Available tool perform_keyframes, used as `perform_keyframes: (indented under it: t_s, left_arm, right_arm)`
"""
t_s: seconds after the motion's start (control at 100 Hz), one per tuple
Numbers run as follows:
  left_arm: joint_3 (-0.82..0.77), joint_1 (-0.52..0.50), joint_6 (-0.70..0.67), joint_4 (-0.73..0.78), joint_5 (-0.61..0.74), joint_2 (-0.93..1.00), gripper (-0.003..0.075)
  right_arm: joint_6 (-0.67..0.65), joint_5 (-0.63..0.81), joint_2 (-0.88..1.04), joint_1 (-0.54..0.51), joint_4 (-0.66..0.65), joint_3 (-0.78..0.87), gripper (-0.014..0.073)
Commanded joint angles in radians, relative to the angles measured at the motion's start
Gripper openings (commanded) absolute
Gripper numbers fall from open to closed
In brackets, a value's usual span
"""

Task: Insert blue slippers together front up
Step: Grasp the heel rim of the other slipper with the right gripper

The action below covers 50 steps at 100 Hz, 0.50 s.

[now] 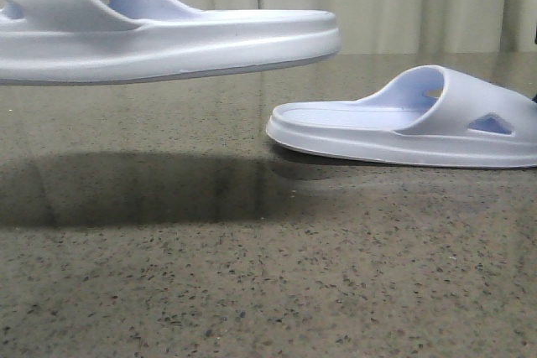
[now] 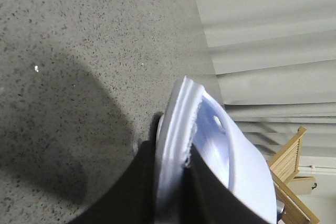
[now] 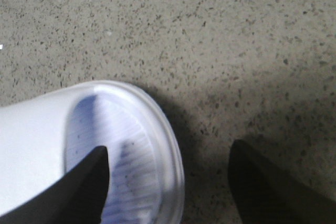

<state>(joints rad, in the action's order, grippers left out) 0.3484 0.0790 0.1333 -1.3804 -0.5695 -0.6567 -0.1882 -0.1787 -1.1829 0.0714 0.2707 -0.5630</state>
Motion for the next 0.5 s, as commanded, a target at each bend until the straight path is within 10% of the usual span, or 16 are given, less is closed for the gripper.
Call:
perform_keyframes:
  t_s: [0.0, 0.49]
  left_arm:
    - [0.029, 0.007, 0.001, -0.048, -0.009, 0.001, 0.0016]
    - [0.029, 0.007, 0.001, -0.048, -0.009, 0.001, 0.0016]
  right_arm:
    - [-0.001, 0.064, 0.003, -0.007, 0.023, -0.034, 0.0424]
    - [-0.001, 0.039, -0.022, 0.029, 0.094, -0.034, 0.0424]
